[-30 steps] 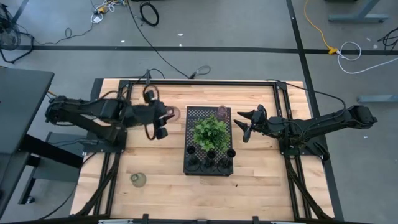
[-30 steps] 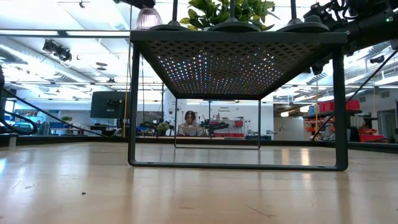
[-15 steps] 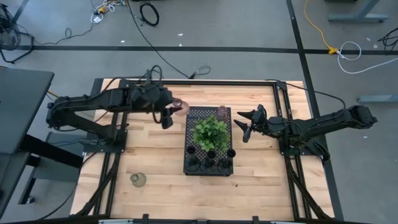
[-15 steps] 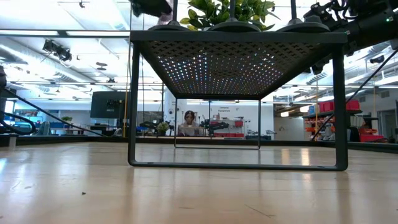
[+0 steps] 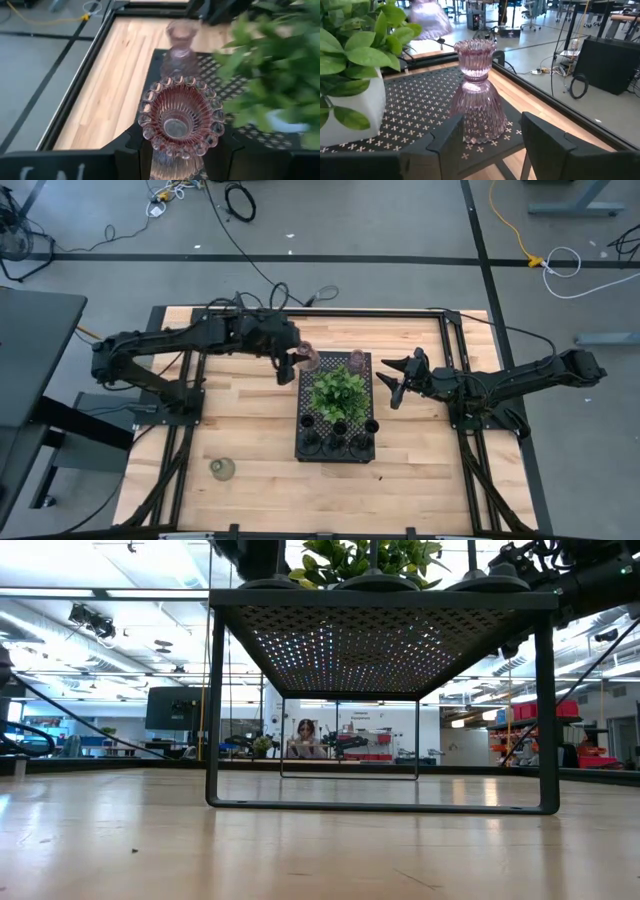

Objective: Pick & Place candle stick holders
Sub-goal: Align the pink glass candle holder with the other glass candle holder on the shelf

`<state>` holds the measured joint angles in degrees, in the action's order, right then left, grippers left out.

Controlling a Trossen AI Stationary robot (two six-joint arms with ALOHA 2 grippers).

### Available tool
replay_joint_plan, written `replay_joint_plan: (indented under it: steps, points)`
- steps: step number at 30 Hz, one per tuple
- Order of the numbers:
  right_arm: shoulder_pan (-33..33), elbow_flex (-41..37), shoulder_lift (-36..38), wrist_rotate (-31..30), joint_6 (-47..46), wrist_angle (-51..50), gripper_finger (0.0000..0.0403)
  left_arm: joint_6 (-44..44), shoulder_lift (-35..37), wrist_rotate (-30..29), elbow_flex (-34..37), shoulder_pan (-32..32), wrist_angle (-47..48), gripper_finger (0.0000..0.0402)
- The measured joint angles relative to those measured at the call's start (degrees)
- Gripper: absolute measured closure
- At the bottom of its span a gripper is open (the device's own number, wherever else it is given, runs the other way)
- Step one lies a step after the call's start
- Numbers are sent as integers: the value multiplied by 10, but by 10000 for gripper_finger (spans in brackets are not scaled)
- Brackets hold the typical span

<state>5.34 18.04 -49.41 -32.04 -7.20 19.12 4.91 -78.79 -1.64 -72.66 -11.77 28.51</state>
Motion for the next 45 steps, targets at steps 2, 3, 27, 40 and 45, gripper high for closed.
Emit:
replay_joint_plan:
  steps: [2, 3, 27, 40, 45]
  points:
    - [0, 0, 0, 1, 0, 4, 202, 0, -14, 9, 0, -8, -2, 273]
    - [0, 0, 0, 1, 0, 2, 202, 0, -20, 18, 0, -11, -8, 273]
    - [0, 0, 0, 0, 2, 5, 202, 18, -125, 124, 0, -29, -139, 273]
    - [0, 0, 0, 0, 2, 6, 202, 18, -147, 135, 0, -36, -166, 273]
    - [0, 0, 0, 0, 2, 7, 202, 20, -151, 135, 0, -36, -175, 273]
